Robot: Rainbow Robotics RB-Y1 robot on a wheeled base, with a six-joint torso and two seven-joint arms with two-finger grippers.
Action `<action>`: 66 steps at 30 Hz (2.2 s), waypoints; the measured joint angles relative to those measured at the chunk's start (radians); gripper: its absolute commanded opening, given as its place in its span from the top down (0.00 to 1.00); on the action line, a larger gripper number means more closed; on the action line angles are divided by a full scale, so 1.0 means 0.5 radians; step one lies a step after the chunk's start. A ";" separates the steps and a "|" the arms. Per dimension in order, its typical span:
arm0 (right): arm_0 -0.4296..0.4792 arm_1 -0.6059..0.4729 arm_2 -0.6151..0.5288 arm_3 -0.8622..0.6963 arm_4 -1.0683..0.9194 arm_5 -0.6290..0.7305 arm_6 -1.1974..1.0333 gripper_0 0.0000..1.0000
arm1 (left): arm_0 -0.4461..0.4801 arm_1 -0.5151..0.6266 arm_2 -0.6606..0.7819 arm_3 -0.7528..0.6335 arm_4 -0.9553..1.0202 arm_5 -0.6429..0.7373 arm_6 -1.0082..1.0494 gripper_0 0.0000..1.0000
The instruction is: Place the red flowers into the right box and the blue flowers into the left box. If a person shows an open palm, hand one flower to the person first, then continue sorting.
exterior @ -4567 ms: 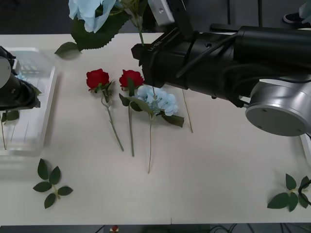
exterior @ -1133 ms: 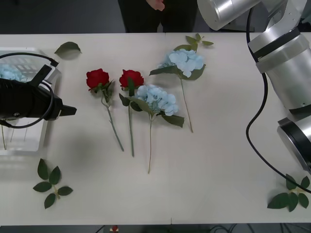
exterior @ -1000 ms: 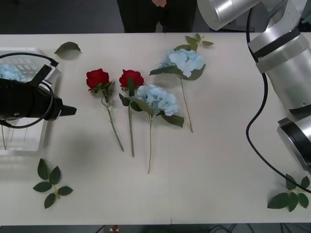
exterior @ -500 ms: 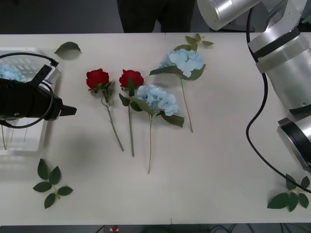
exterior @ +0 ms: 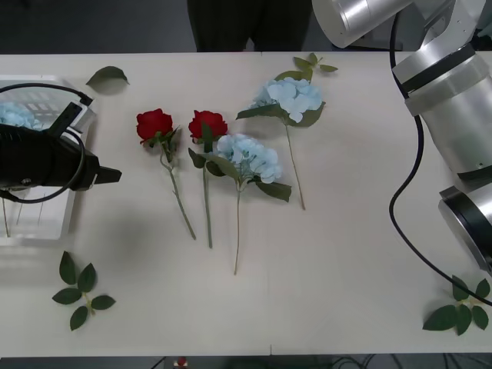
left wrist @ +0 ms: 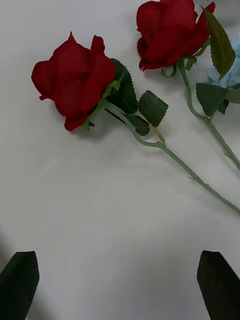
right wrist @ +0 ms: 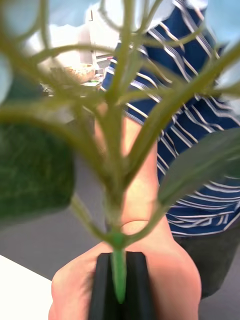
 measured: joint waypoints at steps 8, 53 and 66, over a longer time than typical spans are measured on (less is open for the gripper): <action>0.000 0.000 0.000 0.000 0.000 0.000 0.000 0.36 | 0.000 0.000 0.000 0.000 0.001 0.000 0.000 0.08; 0.024 -0.400 -0.168 -0.612 -1.189 1.452 -0.107 0.35 | 0.000 -0.001 0.000 0.000 0.004 0.000 0.000 0.09; 0.294 -0.404 -0.273 -0.663 -1.415 2.312 -0.514 0.35 | -0.003 -0.069 0.109 0.000 0.093 0.166 0.038 0.09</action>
